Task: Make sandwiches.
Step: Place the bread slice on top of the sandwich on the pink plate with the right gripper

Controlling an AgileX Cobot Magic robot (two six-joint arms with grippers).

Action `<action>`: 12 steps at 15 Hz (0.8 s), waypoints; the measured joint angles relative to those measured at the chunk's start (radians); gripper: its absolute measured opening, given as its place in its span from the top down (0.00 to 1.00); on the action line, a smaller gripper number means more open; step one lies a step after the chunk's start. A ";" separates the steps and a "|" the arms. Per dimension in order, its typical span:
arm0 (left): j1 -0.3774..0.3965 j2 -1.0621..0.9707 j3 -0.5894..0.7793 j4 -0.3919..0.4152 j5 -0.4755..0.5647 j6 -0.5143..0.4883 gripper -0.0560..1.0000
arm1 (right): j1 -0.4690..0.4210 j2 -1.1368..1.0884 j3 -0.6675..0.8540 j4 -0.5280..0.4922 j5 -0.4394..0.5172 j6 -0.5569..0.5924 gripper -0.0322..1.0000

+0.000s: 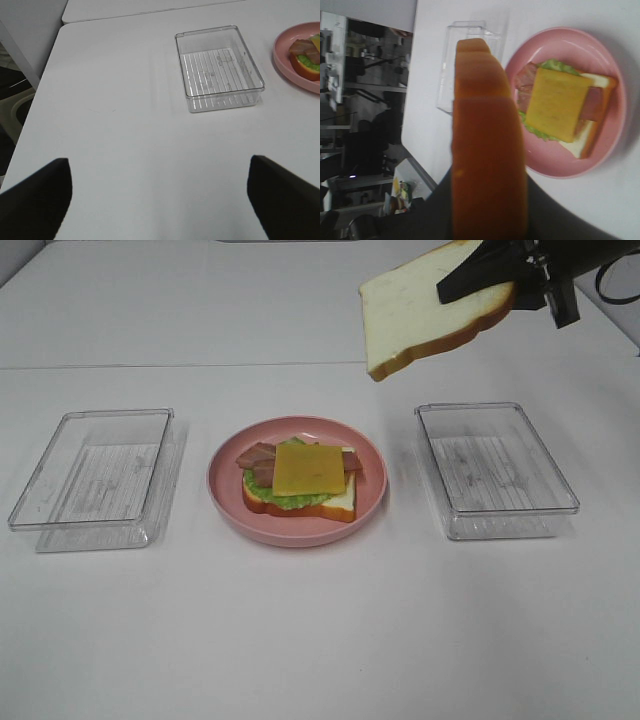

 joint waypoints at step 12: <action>0.000 0.000 0.000 0.000 0.000 0.000 0.12 | 0.245 0.156 0.037 0.166 -0.176 -0.014 0.75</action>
